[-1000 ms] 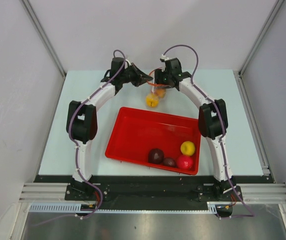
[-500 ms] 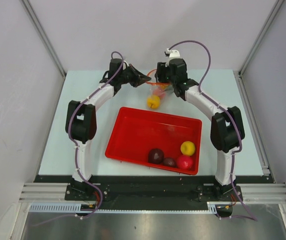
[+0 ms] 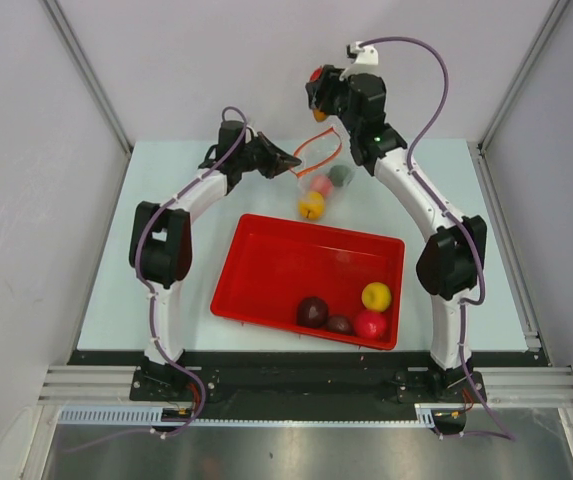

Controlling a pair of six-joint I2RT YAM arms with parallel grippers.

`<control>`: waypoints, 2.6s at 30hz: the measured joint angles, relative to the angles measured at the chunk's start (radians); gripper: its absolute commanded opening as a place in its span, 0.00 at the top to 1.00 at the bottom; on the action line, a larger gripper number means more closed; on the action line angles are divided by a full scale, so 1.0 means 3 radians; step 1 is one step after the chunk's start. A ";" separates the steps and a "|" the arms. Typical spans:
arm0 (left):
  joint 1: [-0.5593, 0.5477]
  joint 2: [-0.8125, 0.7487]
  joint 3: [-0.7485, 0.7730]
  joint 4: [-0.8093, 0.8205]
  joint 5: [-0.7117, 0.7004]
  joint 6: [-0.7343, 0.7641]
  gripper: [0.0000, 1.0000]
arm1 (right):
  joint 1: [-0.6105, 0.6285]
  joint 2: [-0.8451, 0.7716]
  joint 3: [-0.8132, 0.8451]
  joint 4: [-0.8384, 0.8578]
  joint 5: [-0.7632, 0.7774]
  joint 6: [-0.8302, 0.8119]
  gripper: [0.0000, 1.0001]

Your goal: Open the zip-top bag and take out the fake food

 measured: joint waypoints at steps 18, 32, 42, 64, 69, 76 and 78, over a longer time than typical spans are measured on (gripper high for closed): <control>0.0005 -0.0014 -0.0004 0.0184 0.0005 -0.0092 1.00 | 0.0267 -0.2136 -0.2118 -0.1812 -0.0379 0.0781 0.85; 0.0006 -0.0031 -0.0107 0.0253 0.0006 -0.0116 1.00 | 0.0679 -0.2164 -0.3685 -0.1948 -0.0155 0.1162 0.81; 0.0005 -0.0057 -0.0161 0.0252 0.0005 -0.0114 1.00 | 0.0765 -0.1759 -0.3731 -0.1829 -0.0174 0.1138 0.31; -0.0264 -0.0198 -0.0203 0.0355 -0.0078 -0.0116 1.00 | 0.0114 -0.2093 -0.2475 -0.1799 -0.0425 0.0938 0.42; -0.0417 -0.0243 -0.0203 0.0360 -0.0148 -0.0112 1.00 | -0.0085 -0.1539 -0.1556 -0.1841 -0.0469 0.0949 0.55; -0.0495 -0.0254 -0.0203 0.0403 -0.0237 -0.0103 1.00 | -0.0097 -0.0365 0.0155 -0.2171 -0.0468 0.1052 0.74; -0.0492 -0.0254 -0.0202 0.0427 -0.0282 -0.0098 1.00 | -0.0117 -0.0172 0.0323 -0.2255 -0.0458 0.1118 0.76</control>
